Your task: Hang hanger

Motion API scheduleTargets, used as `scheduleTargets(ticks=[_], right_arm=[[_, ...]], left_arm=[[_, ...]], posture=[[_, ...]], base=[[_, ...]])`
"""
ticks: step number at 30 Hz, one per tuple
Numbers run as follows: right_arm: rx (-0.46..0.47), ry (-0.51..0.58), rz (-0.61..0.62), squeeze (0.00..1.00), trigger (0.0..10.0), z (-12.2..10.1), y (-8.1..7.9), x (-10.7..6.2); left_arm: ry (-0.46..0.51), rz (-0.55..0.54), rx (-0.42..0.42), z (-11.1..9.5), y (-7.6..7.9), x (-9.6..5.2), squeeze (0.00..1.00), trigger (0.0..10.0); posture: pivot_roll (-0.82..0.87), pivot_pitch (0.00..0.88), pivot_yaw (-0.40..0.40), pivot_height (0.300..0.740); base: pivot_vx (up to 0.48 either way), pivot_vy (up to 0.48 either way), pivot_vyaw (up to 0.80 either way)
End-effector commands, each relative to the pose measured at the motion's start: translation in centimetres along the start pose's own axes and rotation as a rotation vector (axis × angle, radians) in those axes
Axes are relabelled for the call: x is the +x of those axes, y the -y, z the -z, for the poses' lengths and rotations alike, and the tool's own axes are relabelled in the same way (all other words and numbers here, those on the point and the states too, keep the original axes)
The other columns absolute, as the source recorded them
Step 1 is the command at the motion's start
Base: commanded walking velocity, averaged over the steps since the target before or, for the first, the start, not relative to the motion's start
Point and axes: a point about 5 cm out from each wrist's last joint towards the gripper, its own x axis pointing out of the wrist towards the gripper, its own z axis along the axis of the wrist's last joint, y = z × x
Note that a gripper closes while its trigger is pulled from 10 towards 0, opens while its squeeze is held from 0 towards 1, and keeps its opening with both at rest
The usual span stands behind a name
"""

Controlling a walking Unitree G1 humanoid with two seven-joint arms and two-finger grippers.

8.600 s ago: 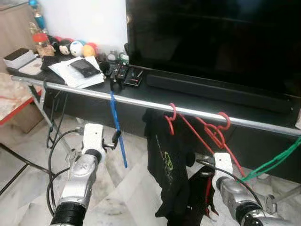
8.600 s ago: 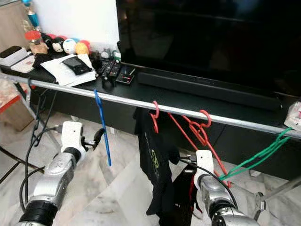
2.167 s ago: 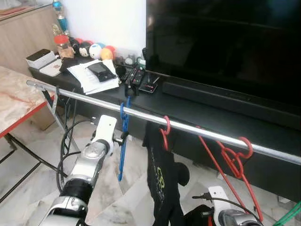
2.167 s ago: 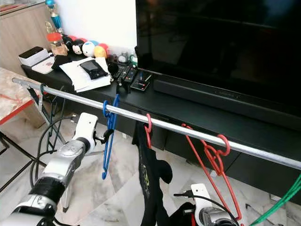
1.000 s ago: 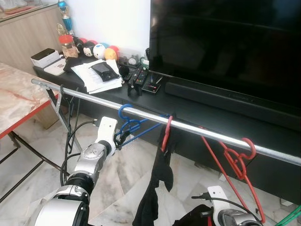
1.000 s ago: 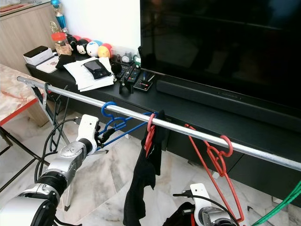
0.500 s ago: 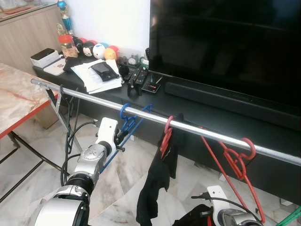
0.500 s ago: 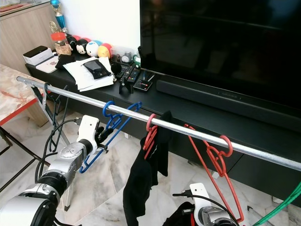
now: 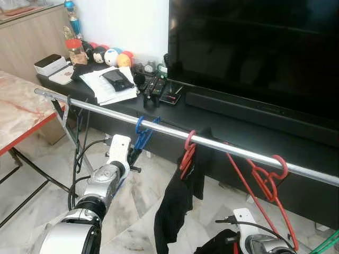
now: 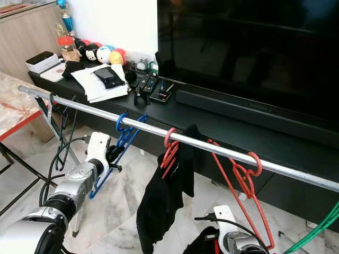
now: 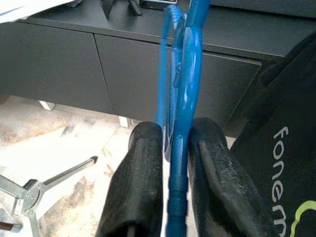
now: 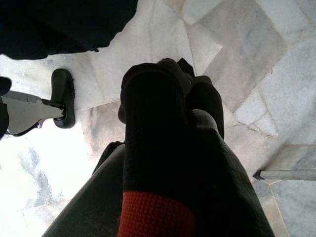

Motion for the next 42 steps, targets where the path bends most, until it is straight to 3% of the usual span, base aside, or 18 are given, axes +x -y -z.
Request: scheduleTargets(ticks=[1,16,24,31,32,33,34,39,42], right_arm=[[-0.019,0.023,0.005,0.00,10.0,-0.7,0.1,-0.1],[-0.024,0.039,0.009,0.00,10.0,-1.3,0.1,-0.2],[-0.024,0.069,0.013,0.00,10.0,-2.1,0.1,-0.3],[-0.025,0.079,0.016,0.00,10.0,-2.5,0.0,-0.3],[-0.026,0.083,0.019,0.00,10.0,-2.7,0.1,-0.4],[-0.027,0.088,0.022,0.00,10.0,-2.9,0.1,-0.4],[-0.027,0.089,0.023,0.00,10.0,-2.9,0.1,-0.4],[-0.030,0.093,0.022,0.00,10.0,-3.1,0.0,-0.4],[-0.033,0.095,0.022,0.00,10.0,-3.3,-0.1,-0.5]], left_arm=[[0.012,-0.006,-0.007,-0.5,0.0,0.2,0.00,0.0],[0.039,-0.013,0.004,-0.6,-0.2,0.1,0.00,0.0],[0.196,0.041,0.044,-2.0,-0.1,-0.5,0.00,0.0],[0.210,0.088,0.085,-1.2,-0.1,-1.4,0.00,0.1],[0.200,0.101,0.098,-0.6,-0.3,-1.9,0.00,2.1],[0.172,0.117,0.115,0.6,-0.5,-2.8,0.00,8.4],[0.154,0.116,0.120,1.1,-0.7,-3.1,0.00,10.0],[0.083,0.087,0.107,3.2,-1.7,-4.5,0.00,10.0],[-0.038,0.029,0.096,5.3,-2.5,-4.9,0.00,10.0]], posture=[[-0.09,0.000,-0.005,0.740],[-0.09,0.000,-0.004,0.740],[-0.09,0.000,-0.003,0.740],[-0.09,0.000,0.002,0.740],[-0.09,0.000,0.001,0.740],[-0.08,0.000,0.003,0.740],[-0.08,0.000,0.003,0.740],[-0.08,0.000,0.007,0.740],[-0.07,0.000,0.009,0.740]], base=[[0.000,0.000,0.00],[0.000,0.000,0.00],[0.000,0.000,0.00],[0.000,0.000,0.00],[0.000,0.000,0.00],[0.000,0.000,0.00],[0.000,0.000,0.00],[0.000,0.000,0.00],[0.000,0.000,0.00]])
